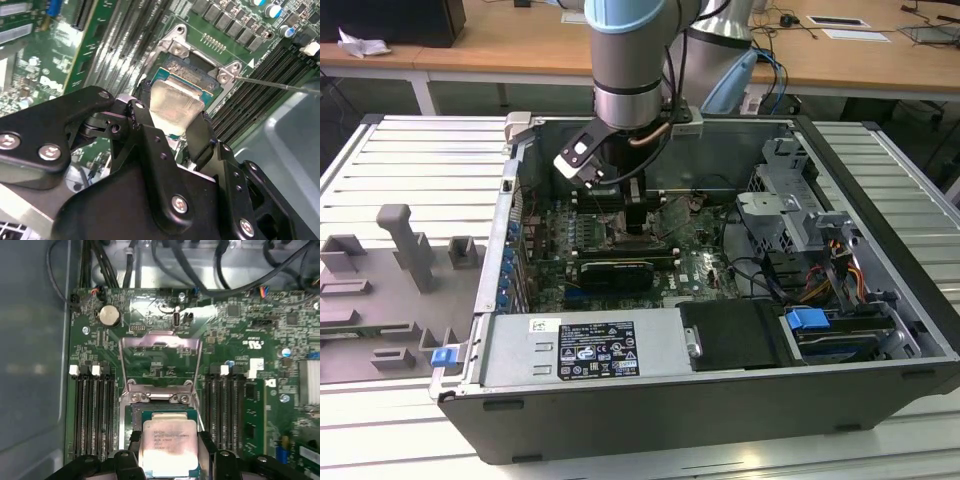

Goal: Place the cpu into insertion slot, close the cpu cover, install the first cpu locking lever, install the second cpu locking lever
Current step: 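Place the cpu into insertion slot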

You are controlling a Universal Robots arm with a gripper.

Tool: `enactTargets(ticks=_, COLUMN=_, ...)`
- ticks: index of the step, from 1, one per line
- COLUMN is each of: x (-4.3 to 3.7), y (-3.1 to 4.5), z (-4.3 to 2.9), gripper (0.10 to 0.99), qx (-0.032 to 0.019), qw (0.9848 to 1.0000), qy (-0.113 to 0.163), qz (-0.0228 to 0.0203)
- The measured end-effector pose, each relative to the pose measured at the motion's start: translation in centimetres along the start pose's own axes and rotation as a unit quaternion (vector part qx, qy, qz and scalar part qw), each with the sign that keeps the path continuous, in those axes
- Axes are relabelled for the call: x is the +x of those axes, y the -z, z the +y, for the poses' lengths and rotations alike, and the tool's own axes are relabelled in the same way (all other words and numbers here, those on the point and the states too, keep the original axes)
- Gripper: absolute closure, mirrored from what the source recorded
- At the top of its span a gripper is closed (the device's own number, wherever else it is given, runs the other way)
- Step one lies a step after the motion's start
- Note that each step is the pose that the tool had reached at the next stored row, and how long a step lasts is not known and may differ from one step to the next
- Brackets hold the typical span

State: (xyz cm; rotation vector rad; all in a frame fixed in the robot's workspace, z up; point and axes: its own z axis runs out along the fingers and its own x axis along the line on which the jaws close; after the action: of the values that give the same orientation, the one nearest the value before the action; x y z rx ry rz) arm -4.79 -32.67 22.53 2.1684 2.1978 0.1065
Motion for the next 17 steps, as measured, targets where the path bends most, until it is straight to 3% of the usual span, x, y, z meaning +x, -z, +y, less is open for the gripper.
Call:
enactTargets(ticks=9, x=0.42, y=-1.57, z=-0.15, gripper=0.561, qx=-0.0002, qw=0.9998, qy=-0.020, qz=-0.0017)
enactTargets(ticks=17, x=0.43, y=-2.15, z=-0.20, gripper=0.561, qx=-0.0002, qw=0.9998, qy=-0.020, qz=-0.0017)
